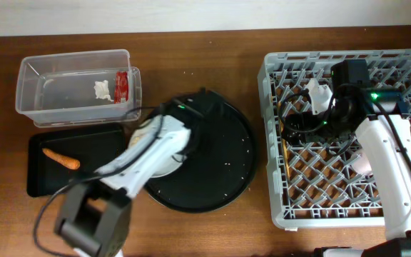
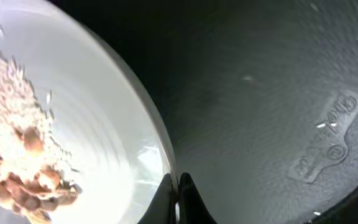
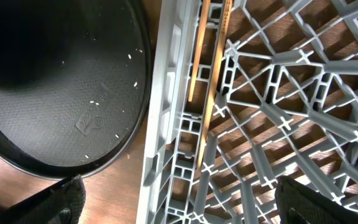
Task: Sort waste into correct bins and load items into the dishwasher rack
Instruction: 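Lift the white plate with the left gripper and tip shells onto the black tray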
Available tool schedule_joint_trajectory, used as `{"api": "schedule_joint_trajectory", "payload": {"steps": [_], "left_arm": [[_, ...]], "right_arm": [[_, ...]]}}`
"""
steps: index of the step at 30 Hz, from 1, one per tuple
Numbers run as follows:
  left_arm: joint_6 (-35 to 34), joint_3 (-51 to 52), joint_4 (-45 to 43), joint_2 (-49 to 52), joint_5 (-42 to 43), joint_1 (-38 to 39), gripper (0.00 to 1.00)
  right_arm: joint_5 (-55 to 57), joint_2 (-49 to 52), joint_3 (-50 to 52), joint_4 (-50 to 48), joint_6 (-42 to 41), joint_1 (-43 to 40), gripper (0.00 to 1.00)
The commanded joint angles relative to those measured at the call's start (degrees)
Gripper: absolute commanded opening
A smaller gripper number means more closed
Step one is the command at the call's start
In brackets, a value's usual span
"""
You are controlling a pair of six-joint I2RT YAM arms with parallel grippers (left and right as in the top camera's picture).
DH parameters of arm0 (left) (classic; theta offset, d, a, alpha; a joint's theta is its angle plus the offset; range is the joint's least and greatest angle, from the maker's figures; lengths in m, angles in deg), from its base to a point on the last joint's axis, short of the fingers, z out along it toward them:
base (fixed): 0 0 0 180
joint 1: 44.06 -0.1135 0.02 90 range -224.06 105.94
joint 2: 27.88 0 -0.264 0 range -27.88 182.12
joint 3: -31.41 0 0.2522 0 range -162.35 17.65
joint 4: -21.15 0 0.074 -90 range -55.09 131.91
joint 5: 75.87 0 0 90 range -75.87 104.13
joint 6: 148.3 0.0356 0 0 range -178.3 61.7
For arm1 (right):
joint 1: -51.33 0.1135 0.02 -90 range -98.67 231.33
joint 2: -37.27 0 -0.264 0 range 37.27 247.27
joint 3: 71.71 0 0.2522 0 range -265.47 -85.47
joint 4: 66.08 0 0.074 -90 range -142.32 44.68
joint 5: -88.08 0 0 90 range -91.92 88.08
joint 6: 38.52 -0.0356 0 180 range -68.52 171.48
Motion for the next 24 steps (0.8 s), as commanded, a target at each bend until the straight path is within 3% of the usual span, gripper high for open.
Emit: {"api": "schedule_joint_trajectory", "payload": {"steps": [1,7,11,13,16,20,24], "left_arm": [[-1.8,-1.0,3.7,-5.4,-0.5,-7.5,0.0],[8.1,-1.0,5.4,-8.1,10.8,-26.8,0.0],[21.2,-1.0,5.4,-8.1,32.5,-42.9,0.0],[27.2,-1.0,7.5,-8.1,49.1,-53.3,0.0],[32.6,-1.0,12.3,-8.1,66.7,-64.7,0.0],[32.6,-1.0,14.3,-8.1,74.2,-73.5,0.0],[32.6,-0.9,14.7,-8.1,75.1,-74.5,0.0]], "right_arm": [[0.1,0.1,-0.4,0.0,0.4,0.2,0.97],[1.2,0.1,-0.4,0.0,0.5,0.2,0.97],[1.6,0.1,-0.4,0.1,0.6,0.2,0.97],[1.6,0.1,-0.4,0.2,0.6,0.2,0.97],[1.6,0.1,-0.4,0.3,0.6,0.2,0.97],[2.6,0.1,-0.4,0.9,0.6,0.2,0.97],[3.1,0.1,-0.4,1.5,0.5,0.2,0.97]]}}
